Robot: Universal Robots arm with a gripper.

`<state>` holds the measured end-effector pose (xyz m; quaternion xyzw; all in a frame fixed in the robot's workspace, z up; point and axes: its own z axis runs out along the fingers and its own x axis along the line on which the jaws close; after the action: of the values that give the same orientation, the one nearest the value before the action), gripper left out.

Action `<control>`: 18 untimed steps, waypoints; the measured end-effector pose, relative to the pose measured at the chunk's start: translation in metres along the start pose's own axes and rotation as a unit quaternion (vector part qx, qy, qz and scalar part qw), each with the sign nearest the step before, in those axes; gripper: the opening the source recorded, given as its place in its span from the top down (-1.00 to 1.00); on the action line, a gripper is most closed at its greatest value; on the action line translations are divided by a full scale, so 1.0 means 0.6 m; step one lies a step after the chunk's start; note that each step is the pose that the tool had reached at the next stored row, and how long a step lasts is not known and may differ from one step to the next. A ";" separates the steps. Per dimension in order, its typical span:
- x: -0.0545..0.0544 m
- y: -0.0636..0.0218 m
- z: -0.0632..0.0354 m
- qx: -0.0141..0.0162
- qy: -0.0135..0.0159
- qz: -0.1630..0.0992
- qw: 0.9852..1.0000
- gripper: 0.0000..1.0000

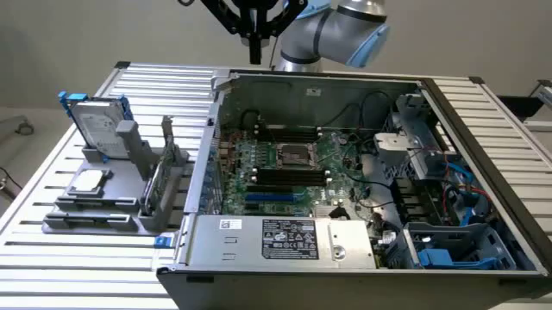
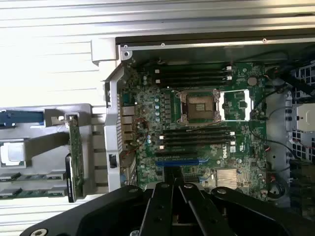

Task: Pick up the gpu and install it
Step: 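Reach for the gpu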

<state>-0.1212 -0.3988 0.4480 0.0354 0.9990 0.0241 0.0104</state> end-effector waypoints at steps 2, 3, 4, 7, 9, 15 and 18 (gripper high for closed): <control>0.000 0.000 0.000 0.000 0.000 0.000 1.000 0.79; 0.000 0.000 -0.001 0.000 0.000 0.000 1.000 0.79; 0.000 0.000 -0.001 0.000 0.000 0.000 1.000 0.79; 0.000 0.000 -0.001 0.000 0.000 0.000 1.000 0.79; 0.000 0.000 -0.001 0.000 0.000 0.000 1.000 0.79; 0.033 -0.002 -0.001 0.001 0.014 0.001 1.000 0.79; 0.052 -0.004 0.000 0.002 0.020 0.001 1.000 0.79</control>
<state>-0.1524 -0.3987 0.4470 0.0358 0.9990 0.0232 -0.0098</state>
